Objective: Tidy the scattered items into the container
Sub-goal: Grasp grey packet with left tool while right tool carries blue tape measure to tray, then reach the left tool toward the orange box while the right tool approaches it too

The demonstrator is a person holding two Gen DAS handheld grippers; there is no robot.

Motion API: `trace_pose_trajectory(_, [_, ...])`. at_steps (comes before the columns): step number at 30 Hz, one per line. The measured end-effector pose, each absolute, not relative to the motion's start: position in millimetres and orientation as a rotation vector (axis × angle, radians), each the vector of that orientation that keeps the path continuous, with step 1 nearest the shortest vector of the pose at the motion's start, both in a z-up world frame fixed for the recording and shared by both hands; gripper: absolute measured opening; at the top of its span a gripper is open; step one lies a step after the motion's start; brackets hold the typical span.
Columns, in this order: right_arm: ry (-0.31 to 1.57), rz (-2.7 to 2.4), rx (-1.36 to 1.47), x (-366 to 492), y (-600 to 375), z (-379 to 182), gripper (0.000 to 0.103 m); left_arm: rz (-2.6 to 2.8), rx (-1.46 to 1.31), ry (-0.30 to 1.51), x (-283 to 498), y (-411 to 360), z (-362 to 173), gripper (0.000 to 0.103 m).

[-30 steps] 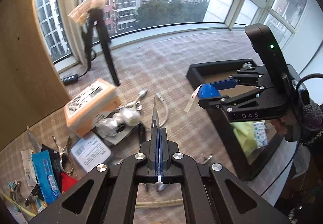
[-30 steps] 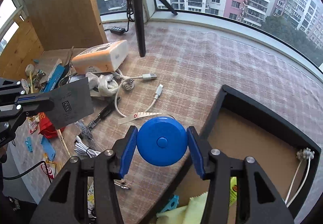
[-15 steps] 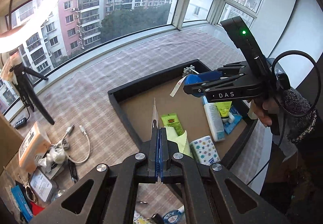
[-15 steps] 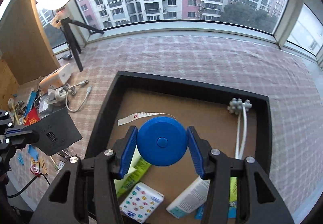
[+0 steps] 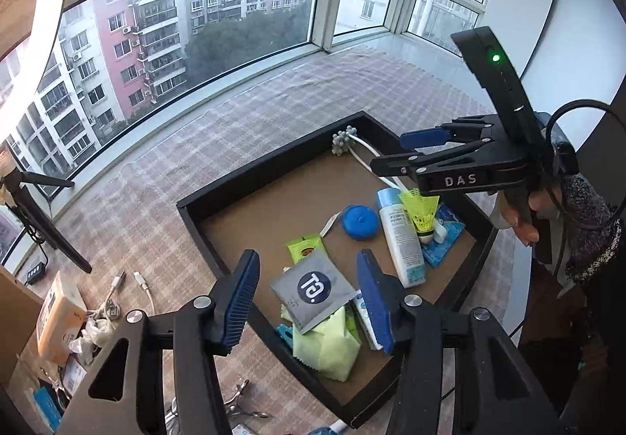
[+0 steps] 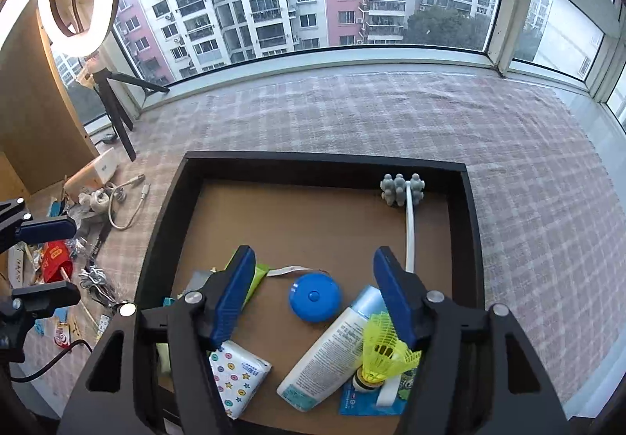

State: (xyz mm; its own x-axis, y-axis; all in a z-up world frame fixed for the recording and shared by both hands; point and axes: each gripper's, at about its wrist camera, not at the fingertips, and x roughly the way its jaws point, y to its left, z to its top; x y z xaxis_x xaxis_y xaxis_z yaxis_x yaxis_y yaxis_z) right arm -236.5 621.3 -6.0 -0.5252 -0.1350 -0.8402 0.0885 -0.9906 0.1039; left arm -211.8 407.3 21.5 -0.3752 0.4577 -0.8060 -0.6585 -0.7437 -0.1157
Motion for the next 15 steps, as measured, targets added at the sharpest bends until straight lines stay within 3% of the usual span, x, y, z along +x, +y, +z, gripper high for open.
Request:
trace_pose_trajectory(10, [0.09, -2.368, 1.366, -228.3, 528.2, -5.4, 0.062, 2.223, -1.277, 0.286, -210.5, 291.9, 2.5, 0.034])
trace_pose_trajectory(15, [0.22, -2.23, 1.357, -221.1, 468.9, -19.9, 0.061, 2.272, -1.369, 0.308, -201.4, 234.4, -19.8, 0.034])
